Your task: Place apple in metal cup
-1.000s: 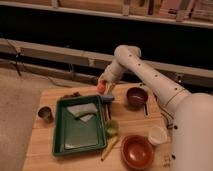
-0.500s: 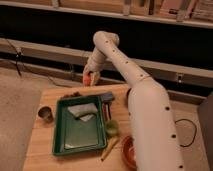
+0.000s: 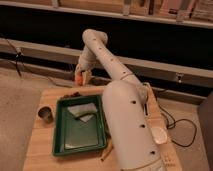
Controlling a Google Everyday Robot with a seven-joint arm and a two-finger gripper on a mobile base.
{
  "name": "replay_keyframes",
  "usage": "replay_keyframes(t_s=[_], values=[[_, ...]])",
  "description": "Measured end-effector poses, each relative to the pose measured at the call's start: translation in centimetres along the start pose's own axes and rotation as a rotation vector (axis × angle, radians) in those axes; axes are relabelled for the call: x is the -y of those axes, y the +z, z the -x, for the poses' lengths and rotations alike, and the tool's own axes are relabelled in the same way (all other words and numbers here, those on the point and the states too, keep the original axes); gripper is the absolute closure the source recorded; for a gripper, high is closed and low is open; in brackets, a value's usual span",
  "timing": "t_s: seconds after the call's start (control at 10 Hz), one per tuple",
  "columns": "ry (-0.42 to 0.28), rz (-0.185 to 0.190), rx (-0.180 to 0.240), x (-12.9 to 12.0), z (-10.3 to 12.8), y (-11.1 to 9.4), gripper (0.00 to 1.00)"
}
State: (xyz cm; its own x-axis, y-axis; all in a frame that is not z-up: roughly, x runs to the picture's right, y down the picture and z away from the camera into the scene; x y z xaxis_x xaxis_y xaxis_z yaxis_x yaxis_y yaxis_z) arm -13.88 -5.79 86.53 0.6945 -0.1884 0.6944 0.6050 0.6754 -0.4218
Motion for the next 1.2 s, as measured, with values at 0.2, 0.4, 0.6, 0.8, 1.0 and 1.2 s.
replay_keyframes(t_s=[0.2,0.4,0.6,0.8,1.0,1.2], values=[[-0.015,0.027,0.003,0.7,1.4,1.0,1.0],[-0.034,0.053,0.009,1.4,3.2,2.1,1.0],[-0.037,0.056,0.01,1.5,3.5,2.3,1.0],[-0.035,0.056,0.008,1.5,3.3,2.2,1.0],[-0.037,0.057,0.009,1.6,3.5,2.3,1.0],[-0.037,0.059,0.007,1.5,3.4,2.3,1.0]])
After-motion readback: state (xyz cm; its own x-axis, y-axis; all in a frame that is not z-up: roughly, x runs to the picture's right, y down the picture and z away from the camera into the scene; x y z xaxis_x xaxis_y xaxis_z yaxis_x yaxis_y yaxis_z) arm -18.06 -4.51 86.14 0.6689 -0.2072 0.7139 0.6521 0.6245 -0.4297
